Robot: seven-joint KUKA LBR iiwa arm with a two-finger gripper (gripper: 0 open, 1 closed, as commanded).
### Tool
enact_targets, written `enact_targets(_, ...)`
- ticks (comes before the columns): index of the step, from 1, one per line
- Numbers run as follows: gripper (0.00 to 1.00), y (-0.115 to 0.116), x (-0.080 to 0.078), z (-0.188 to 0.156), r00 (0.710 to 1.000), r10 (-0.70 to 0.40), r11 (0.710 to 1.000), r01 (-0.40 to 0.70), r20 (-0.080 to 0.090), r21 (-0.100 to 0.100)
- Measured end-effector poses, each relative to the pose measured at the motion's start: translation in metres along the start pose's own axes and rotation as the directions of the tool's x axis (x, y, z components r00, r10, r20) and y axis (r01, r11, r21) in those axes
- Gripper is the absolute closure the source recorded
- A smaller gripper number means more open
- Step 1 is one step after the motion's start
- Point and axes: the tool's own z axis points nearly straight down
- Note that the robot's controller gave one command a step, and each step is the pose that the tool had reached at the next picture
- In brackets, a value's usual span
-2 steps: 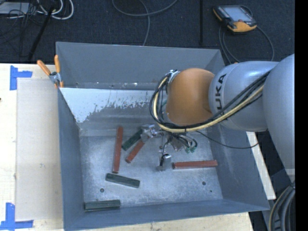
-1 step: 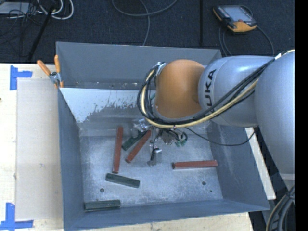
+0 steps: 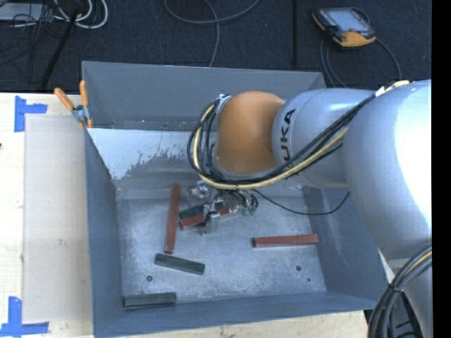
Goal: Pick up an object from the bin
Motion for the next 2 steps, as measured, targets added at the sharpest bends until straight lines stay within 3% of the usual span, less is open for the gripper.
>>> enact_targets(1, 1.0, 0.0, 0.0, 0.0, 1.0, 0.0, 1.0, 0.0, 0.0, 0.0)
enact_targets(2, 1.0, 0.002, 0.011, -0.096, 1.0, 0.01, 1.0, -0.01, 0.0, 0.001)
